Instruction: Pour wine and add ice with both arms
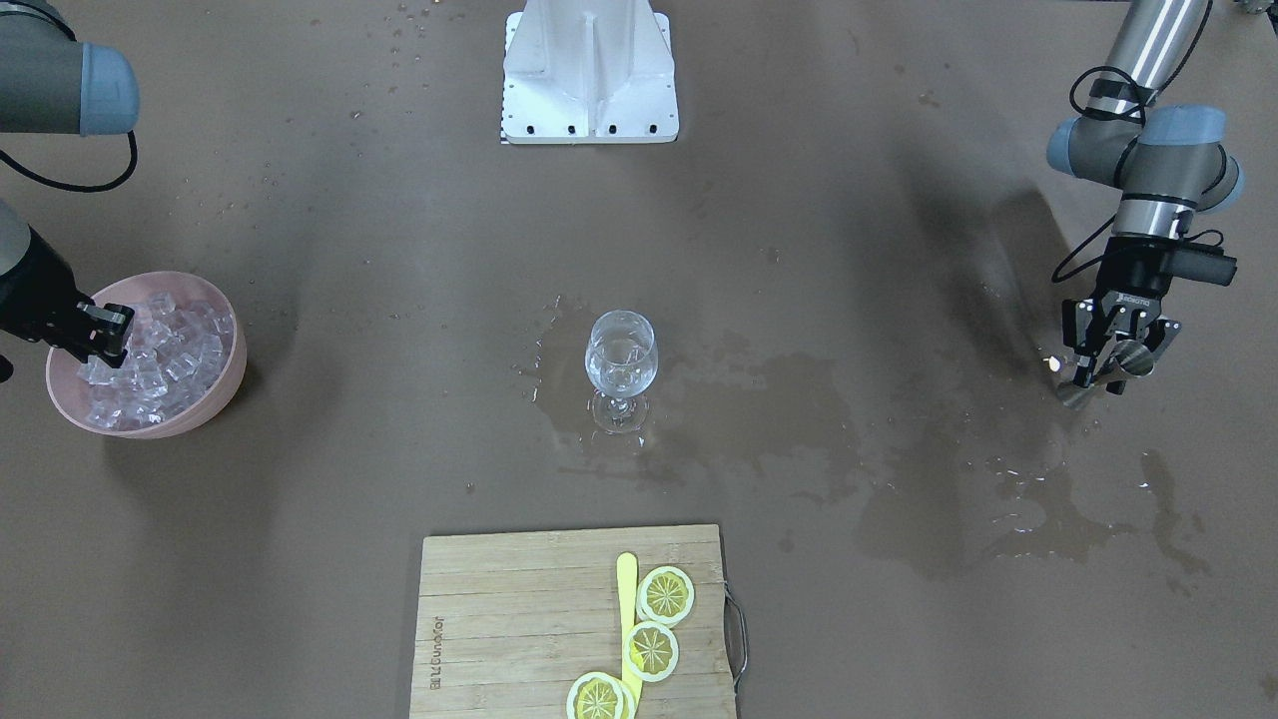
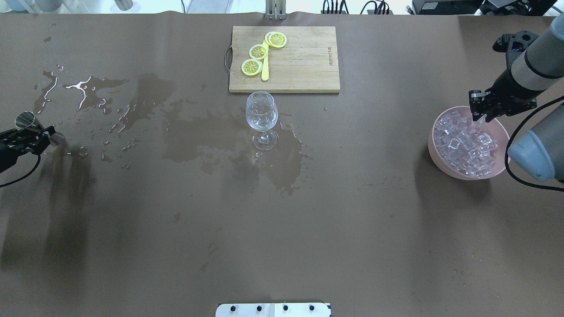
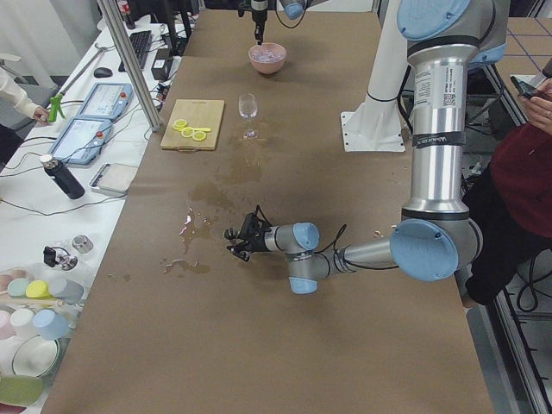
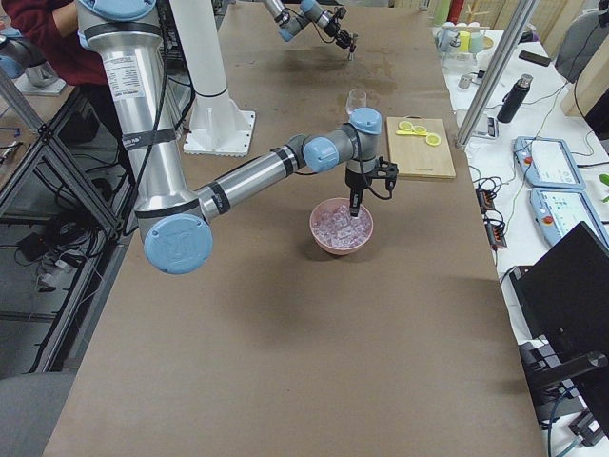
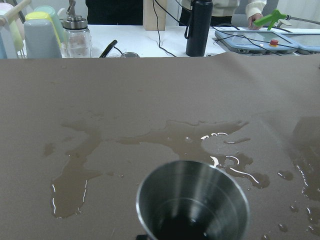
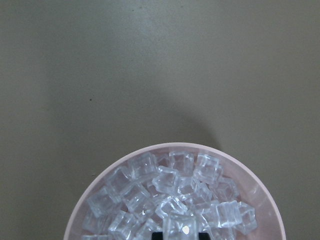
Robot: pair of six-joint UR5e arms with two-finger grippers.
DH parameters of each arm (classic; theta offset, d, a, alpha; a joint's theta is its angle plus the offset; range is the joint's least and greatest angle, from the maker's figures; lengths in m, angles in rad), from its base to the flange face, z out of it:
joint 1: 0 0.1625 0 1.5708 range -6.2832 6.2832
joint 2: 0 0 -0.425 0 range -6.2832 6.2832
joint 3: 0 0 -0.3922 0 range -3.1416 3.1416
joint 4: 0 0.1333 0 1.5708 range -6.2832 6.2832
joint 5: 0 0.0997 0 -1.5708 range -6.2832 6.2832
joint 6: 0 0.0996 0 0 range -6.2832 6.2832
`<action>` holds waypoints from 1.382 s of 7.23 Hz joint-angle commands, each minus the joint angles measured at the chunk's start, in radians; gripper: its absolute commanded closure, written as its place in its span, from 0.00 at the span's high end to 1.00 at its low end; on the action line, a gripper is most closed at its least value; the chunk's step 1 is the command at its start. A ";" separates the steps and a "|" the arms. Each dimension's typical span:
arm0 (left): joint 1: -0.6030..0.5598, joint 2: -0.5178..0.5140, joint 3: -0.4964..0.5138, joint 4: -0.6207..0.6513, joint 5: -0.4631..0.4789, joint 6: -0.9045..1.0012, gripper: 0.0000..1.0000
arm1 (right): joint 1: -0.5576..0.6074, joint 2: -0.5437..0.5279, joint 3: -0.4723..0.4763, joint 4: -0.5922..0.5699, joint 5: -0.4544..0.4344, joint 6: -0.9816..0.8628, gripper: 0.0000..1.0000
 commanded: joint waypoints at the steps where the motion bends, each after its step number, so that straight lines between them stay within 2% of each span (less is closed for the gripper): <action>1: 0.001 0.000 0.001 -0.002 0.002 0.000 0.47 | 0.014 0.005 0.006 0.001 -0.002 0.000 0.27; 3: 0.001 0.000 0.001 0.000 0.003 0.000 0.41 | 0.033 0.019 0.008 0.003 -0.002 0.000 0.28; 5: 0.001 -0.001 0.000 0.000 0.010 0.000 0.29 | 0.045 0.040 0.006 0.003 -0.006 0.000 0.28; 8: 0.001 -0.003 -0.002 -0.002 0.010 0.000 0.10 | 0.046 0.056 0.006 0.003 -0.007 0.000 0.28; 9: 0.001 -0.005 -0.005 -0.002 0.008 0.000 0.00 | 0.048 0.056 0.009 0.003 -0.009 0.000 0.28; 10: 0.001 -0.005 -0.008 -0.002 0.007 0.000 0.00 | 0.048 0.059 0.009 0.005 -0.010 0.000 0.28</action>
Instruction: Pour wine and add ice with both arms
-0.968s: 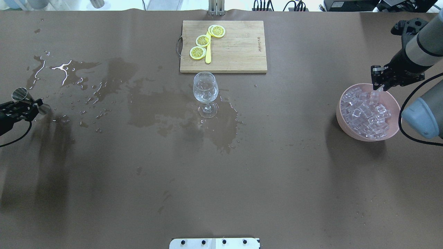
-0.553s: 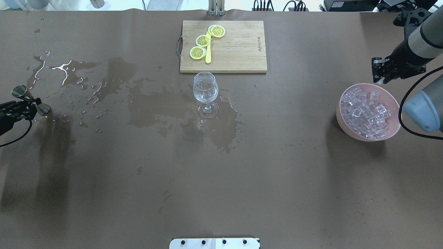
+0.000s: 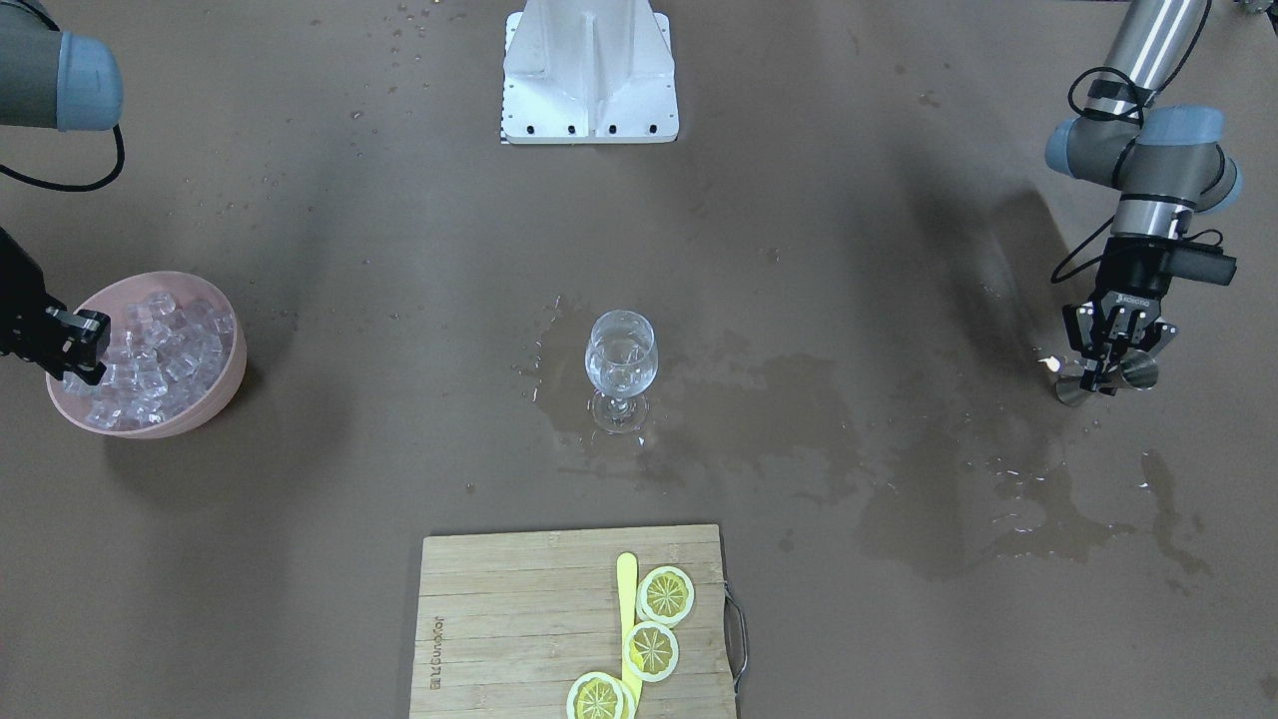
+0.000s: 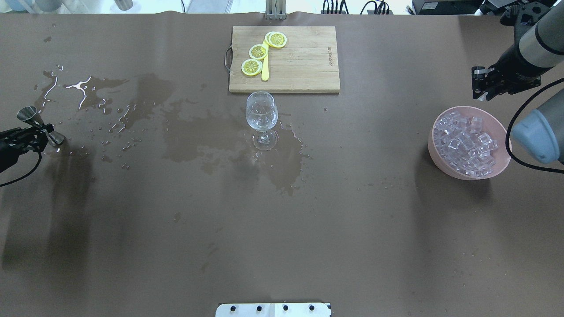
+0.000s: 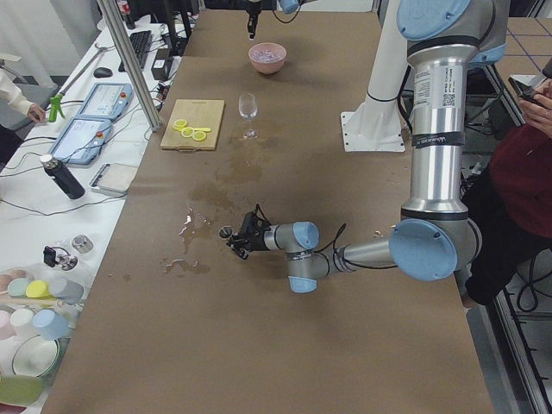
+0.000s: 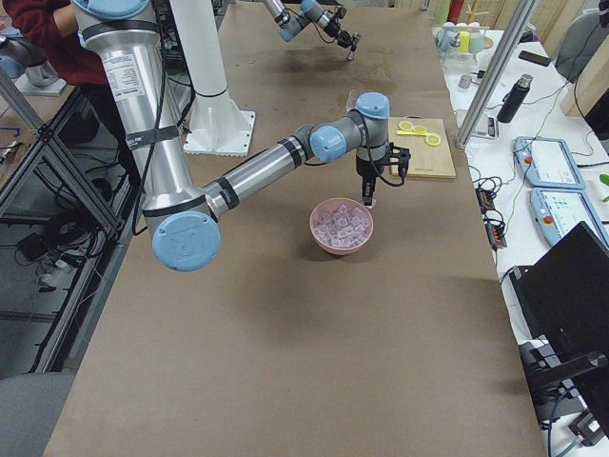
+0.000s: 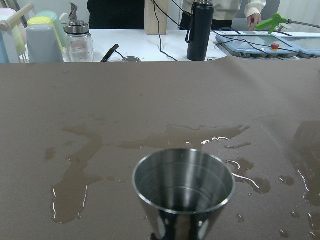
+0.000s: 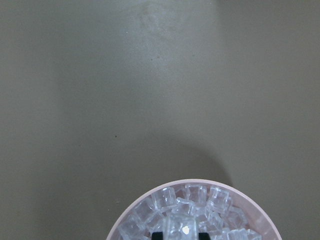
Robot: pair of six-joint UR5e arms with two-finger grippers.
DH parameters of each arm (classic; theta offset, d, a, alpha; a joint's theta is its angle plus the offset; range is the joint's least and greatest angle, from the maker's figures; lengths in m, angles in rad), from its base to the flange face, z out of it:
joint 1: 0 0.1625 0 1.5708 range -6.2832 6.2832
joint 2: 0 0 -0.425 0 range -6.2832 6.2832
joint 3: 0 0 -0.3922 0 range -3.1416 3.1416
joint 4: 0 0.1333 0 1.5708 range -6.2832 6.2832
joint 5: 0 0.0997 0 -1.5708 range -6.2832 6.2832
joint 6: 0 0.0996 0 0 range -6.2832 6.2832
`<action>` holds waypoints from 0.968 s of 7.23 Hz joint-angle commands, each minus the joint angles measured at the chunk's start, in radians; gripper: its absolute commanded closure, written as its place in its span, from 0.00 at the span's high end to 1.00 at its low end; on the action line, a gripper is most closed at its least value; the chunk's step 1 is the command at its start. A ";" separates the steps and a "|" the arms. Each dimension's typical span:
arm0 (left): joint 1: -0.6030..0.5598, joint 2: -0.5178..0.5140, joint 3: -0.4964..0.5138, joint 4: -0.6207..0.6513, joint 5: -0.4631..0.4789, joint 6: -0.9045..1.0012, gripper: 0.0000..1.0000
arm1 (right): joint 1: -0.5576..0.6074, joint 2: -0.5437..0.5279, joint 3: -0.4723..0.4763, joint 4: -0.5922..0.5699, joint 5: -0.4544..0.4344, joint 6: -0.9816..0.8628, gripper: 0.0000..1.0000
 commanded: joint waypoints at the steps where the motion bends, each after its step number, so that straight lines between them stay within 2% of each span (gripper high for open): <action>1: 0.000 -0.008 -0.003 0.001 -0.003 0.000 0.00 | -0.001 0.008 0.001 0.003 -0.002 0.002 0.28; 4: 0.000 -0.048 -0.054 0.011 -0.015 0.000 0.00 | 0.004 0.008 0.001 0.007 -0.002 0.000 0.28; 7: -0.003 -0.141 -0.121 0.116 -0.017 0.000 0.00 | 0.013 0.008 0.001 0.007 -0.002 0.000 0.28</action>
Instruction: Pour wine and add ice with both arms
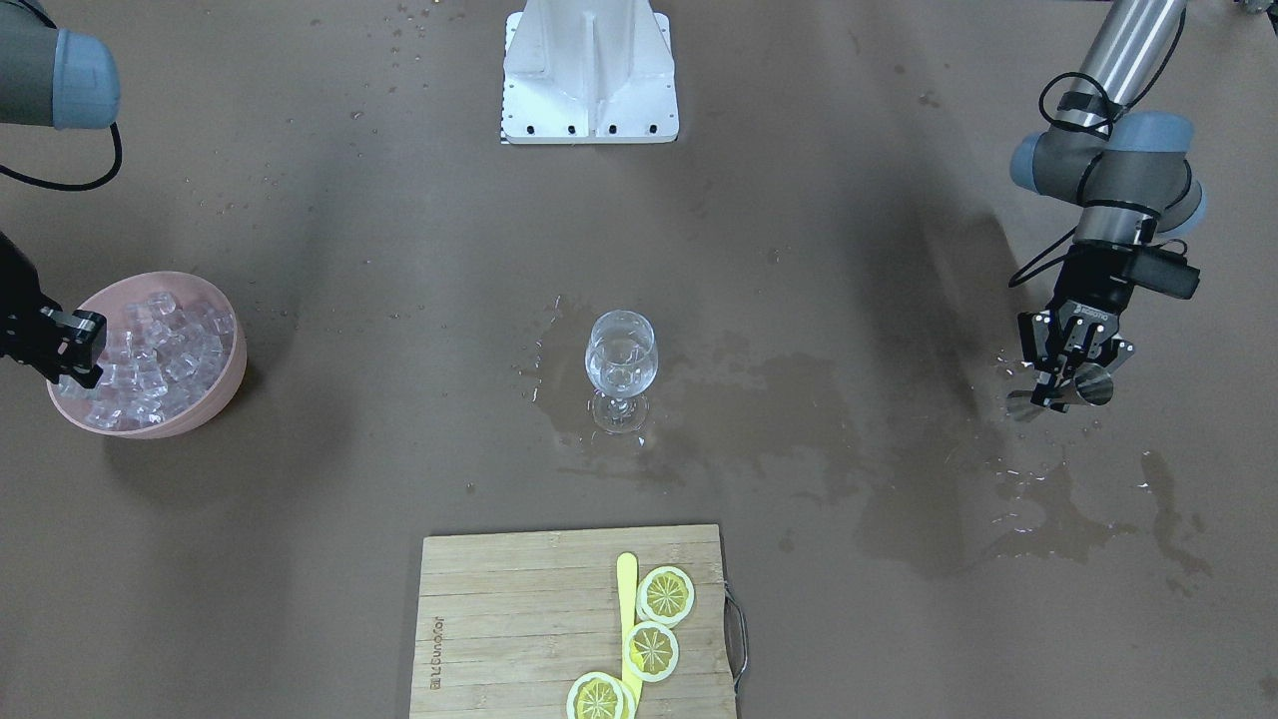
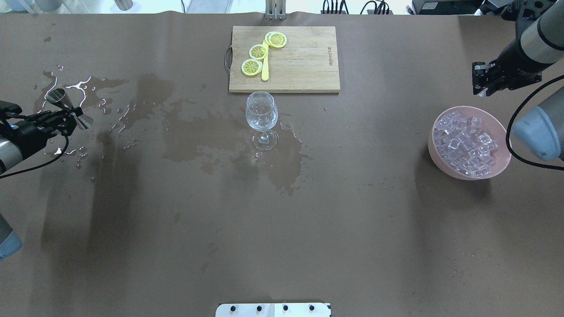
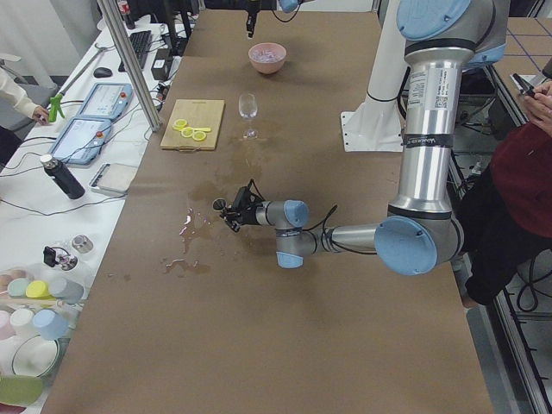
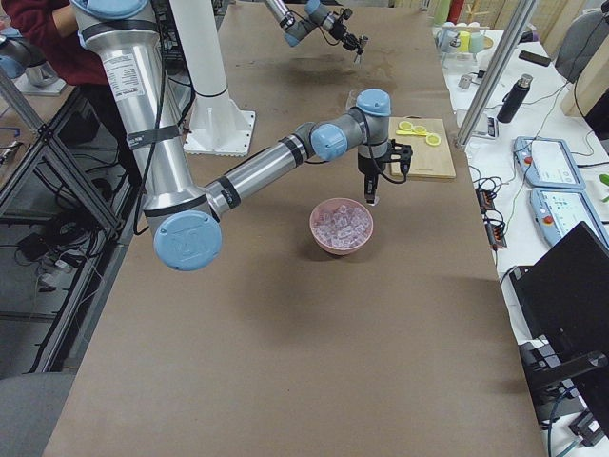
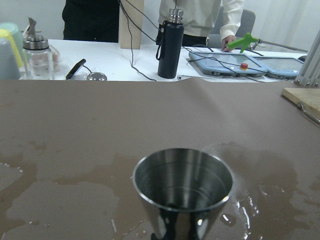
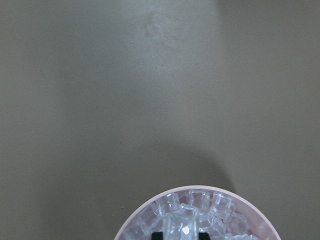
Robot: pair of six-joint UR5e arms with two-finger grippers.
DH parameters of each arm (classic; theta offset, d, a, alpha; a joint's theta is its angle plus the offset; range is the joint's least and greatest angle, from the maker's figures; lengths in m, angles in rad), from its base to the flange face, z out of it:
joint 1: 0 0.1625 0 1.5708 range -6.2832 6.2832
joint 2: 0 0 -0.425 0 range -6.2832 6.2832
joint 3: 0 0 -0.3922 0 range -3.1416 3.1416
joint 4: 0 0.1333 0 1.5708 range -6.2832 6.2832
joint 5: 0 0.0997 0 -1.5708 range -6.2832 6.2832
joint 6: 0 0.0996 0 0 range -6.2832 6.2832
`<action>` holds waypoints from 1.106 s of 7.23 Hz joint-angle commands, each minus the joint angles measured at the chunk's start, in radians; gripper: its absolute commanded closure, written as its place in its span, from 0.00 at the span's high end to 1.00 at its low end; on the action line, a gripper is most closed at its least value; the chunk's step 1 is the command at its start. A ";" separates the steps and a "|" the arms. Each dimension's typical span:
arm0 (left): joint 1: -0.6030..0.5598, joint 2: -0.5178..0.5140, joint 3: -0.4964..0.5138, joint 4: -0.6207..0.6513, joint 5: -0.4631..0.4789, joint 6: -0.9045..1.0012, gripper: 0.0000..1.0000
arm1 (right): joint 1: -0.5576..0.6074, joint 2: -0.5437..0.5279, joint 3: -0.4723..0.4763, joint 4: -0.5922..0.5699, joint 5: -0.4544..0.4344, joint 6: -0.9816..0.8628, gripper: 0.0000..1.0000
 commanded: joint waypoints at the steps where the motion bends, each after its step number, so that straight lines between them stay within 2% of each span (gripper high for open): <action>1: -0.006 -0.040 -0.101 0.120 -0.012 0.000 0.00 | 0.003 0.000 0.000 0.002 0.002 0.000 0.28; 4: -0.001 -0.052 -0.339 0.358 -0.011 -0.014 0.00 | 0.005 0.054 -0.003 -0.006 0.003 0.002 0.28; 6: -0.001 -0.075 -0.397 0.403 -0.008 -0.014 0.00 | 0.002 0.084 -0.011 -0.011 0.005 0.011 0.28; 7: 0.006 -0.110 -0.388 0.422 -0.003 -0.014 0.00 | 0.002 0.084 -0.009 -0.011 0.005 0.011 0.28; 8: 0.026 -0.152 -0.411 0.507 0.000 -0.012 0.00 | 0.002 0.083 -0.011 -0.011 0.005 0.011 0.28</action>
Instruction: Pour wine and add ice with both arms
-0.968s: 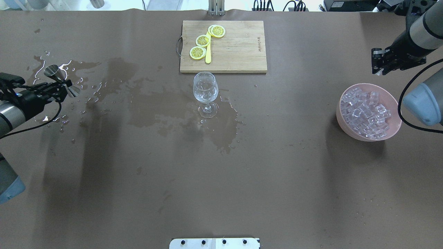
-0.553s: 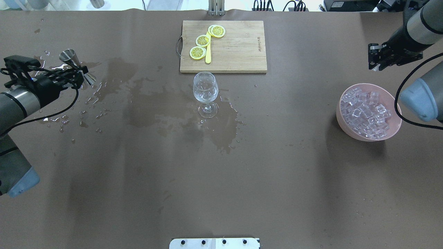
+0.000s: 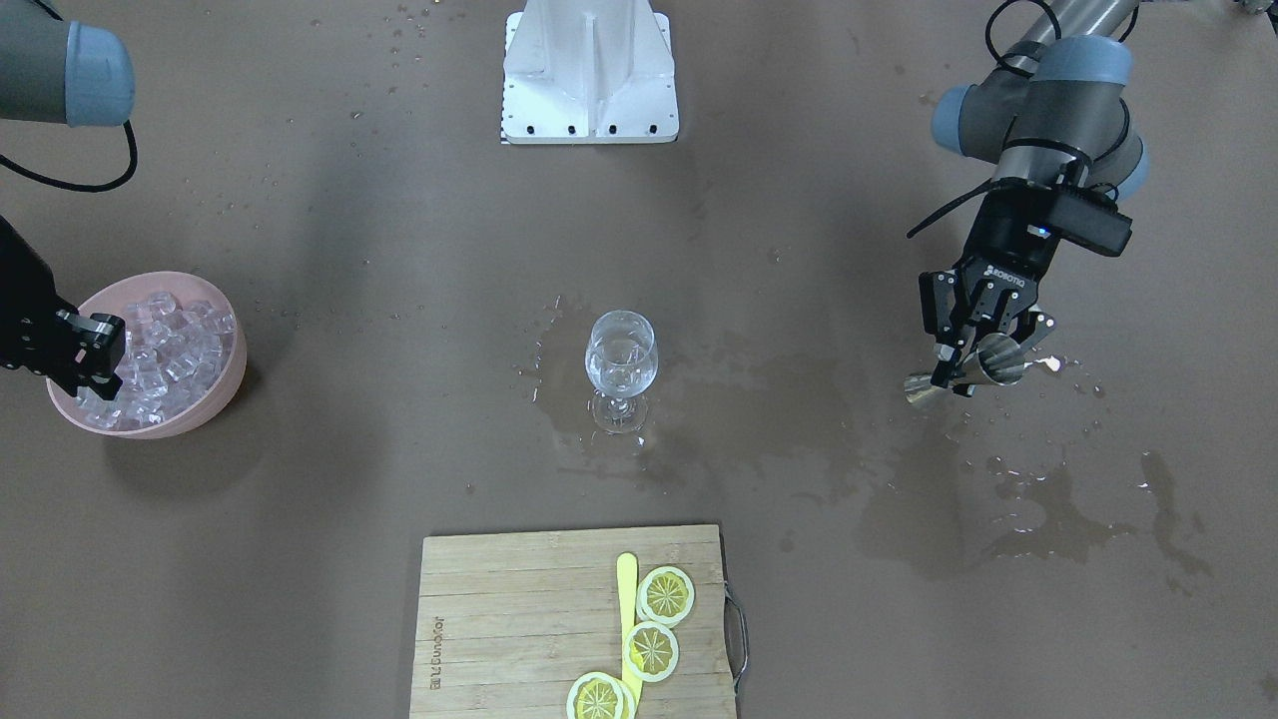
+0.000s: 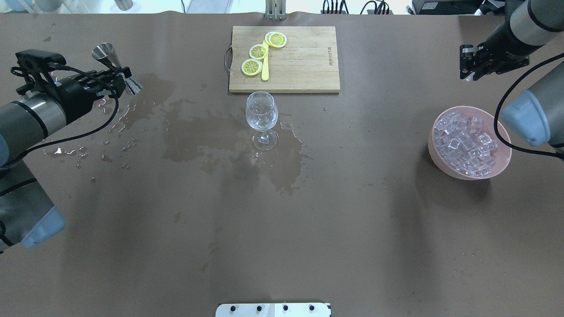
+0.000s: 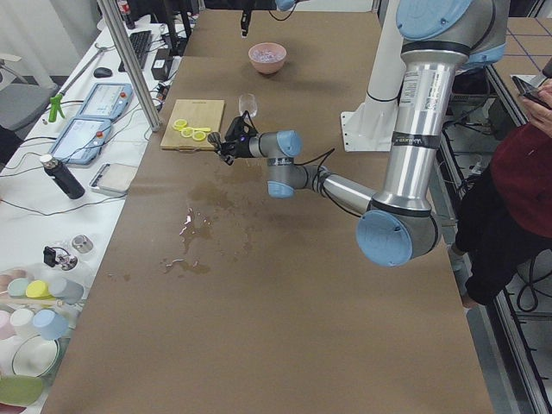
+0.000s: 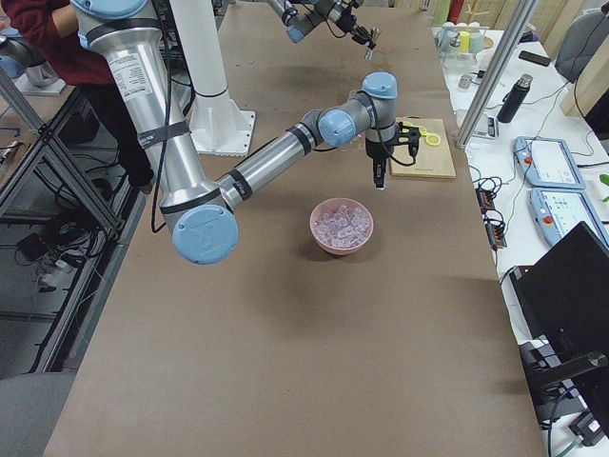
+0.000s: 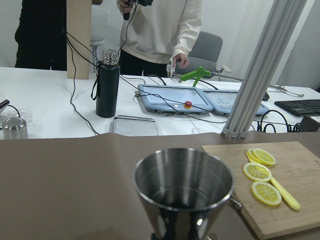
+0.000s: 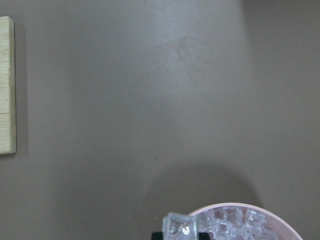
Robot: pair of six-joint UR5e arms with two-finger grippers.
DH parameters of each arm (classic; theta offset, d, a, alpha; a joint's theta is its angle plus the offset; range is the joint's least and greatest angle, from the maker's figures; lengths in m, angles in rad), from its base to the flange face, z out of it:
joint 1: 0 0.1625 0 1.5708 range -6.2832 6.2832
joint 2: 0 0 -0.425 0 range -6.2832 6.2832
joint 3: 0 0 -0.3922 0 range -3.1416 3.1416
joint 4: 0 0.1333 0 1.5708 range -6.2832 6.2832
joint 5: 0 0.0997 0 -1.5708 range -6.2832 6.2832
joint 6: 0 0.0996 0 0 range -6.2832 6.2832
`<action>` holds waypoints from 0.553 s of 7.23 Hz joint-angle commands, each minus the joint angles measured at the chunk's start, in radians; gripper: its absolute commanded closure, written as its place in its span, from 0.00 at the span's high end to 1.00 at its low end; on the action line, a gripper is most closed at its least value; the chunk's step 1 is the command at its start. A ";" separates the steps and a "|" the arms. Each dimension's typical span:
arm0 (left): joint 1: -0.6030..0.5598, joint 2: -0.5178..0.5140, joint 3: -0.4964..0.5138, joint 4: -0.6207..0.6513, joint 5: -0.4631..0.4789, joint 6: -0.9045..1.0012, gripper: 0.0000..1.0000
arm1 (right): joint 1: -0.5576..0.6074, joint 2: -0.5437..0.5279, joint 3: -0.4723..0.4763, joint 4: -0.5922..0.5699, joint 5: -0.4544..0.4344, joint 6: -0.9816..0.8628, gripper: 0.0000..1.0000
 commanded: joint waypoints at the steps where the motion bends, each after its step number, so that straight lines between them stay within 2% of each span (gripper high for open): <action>1: 0.039 -0.053 -0.037 0.101 0.006 0.009 0.00 | 0.000 0.001 -0.001 0.000 0.000 0.001 0.28; 2: 0.059 -0.077 -0.046 0.151 0.050 0.018 0.00 | 0.001 0.001 -0.001 0.000 0.000 -0.001 0.28; 4: 0.151 -0.159 -0.127 0.402 0.142 0.108 0.00 | 0.018 0.006 0.000 -0.034 0.012 -0.010 0.28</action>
